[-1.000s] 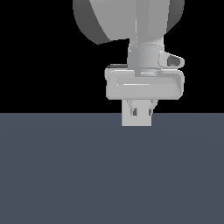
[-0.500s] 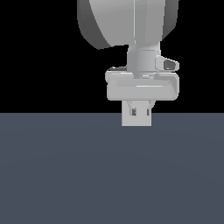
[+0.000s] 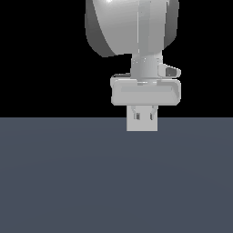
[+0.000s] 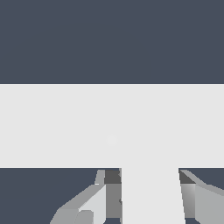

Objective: Plug the charger into the wall socket.

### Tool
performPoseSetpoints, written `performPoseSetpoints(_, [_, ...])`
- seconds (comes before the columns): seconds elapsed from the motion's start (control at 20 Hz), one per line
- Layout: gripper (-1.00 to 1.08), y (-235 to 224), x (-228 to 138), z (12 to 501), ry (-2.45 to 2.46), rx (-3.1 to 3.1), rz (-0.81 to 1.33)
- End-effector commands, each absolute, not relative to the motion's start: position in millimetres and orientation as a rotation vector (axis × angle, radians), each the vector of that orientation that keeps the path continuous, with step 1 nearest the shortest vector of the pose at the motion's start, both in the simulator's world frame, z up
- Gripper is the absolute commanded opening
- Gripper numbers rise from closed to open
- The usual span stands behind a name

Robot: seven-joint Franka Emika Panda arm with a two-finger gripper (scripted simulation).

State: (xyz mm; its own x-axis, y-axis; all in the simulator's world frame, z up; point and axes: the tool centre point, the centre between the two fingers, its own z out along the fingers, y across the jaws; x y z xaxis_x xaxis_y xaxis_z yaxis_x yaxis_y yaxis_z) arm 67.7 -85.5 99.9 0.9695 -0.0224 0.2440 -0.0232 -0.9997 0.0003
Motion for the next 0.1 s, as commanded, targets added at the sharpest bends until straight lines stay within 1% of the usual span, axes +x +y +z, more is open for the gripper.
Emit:
performPoseSetpoints(0.0, [-1.0,-85.8,70.2,100.0,-0.037,3.114,0.386])
performPoseSetpoints(0.05, [-1.0,-85.8,70.4,100.0,-0.037,3.114,0.386])
